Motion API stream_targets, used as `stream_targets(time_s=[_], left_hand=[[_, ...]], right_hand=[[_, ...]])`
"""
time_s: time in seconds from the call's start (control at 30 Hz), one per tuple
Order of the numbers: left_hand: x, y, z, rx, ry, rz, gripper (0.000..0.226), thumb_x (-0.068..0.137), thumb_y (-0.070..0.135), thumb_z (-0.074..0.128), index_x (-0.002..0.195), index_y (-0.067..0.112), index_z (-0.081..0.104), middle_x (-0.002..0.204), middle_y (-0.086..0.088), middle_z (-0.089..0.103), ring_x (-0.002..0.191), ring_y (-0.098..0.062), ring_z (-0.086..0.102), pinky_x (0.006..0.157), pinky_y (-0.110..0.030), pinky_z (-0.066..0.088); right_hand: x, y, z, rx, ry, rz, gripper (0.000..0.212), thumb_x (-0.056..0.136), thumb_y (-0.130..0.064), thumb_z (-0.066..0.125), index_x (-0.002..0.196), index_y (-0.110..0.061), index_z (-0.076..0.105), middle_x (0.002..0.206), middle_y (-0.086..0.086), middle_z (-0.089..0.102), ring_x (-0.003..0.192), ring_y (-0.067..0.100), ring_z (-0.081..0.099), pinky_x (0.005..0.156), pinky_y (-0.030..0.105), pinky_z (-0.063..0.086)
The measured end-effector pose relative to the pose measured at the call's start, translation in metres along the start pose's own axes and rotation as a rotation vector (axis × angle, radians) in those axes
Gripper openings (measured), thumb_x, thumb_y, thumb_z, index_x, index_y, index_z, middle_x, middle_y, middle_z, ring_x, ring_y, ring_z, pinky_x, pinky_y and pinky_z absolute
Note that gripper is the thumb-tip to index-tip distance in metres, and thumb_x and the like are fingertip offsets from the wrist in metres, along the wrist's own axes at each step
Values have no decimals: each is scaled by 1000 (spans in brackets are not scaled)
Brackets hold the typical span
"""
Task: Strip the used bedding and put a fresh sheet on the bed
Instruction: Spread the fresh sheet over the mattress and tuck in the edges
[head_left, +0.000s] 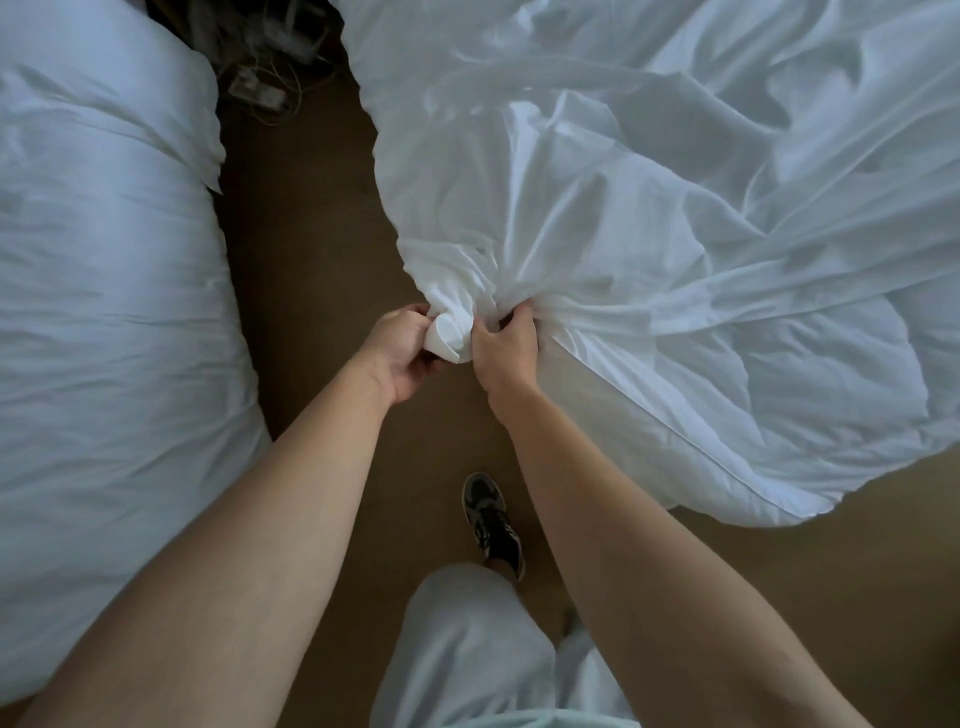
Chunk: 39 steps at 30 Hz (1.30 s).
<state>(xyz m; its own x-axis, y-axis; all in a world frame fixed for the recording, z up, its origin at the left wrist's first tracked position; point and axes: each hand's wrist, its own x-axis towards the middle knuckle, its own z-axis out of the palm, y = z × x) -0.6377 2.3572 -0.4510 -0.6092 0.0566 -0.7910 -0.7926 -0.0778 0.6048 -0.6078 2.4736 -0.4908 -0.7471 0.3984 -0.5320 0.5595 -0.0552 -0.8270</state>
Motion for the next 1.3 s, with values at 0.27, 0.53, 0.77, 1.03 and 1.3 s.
stream_targets(time_s=[0.27, 0.53, 0.77, 1.03, 1.3], left_hand=[[31, -20, -14, 321, -22, 32, 26, 101, 15, 52, 117, 14, 72, 109, -9, 76, 96, -27, 70, 88, -39, 55], [84, -59, 6, 533, -64, 195, 22, 103, 34, 55, 101, 24, 75, 86, 10, 77, 80, -2, 72, 64, -16, 55], [86, -93, -11, 245, 28, 213, 18, 100, 30, 61, 103, 19, 76, 82, 6, 75, 64, -6, 67, 53, -20, 47], [65, -100, -38, 284, 73, 248, 20, 100, 29, 60, 106, 16, 75, 96, -5, 76, 82, -25, 70, 63, -33, 52], [53, -142, -47, 617, 153, 306, 16, 103, 34, 50, 102, 44, 63, 94, 18, 69, 89, -5, 67, 65, -18, 48]], right_hand=[[25, 26, -16, -272, -98, -72, 31, 75, -54, 67, 83, -25, 58, 76, -6, 67, 70, 13, 66, 63, 38, 58], [39, 67, -31, -234, -297, -198, 24, 94, -38, 60, 118, -38, 60, 96, -35, 61, 89, -27, 51, 68, -1, 41], [28, 90, -100, -222, -72, -215, 37, 75, -41, 81, 100, -39, 53, 92, -24, 65, 87, -10, 62, 69, 13, 50], [34, 66, -157, -166, -116, -116, 51, 59, -51, 92, 98, -28, 69, 90, -6, 77, 81, 14, 74, 70, 31, 60], [37, 8, -134, -618, 327, -518, 40, 80, -64, 69, 91, -26, 62, 79, -18, 65, 77, 11, 66, 65, 25, 44]])
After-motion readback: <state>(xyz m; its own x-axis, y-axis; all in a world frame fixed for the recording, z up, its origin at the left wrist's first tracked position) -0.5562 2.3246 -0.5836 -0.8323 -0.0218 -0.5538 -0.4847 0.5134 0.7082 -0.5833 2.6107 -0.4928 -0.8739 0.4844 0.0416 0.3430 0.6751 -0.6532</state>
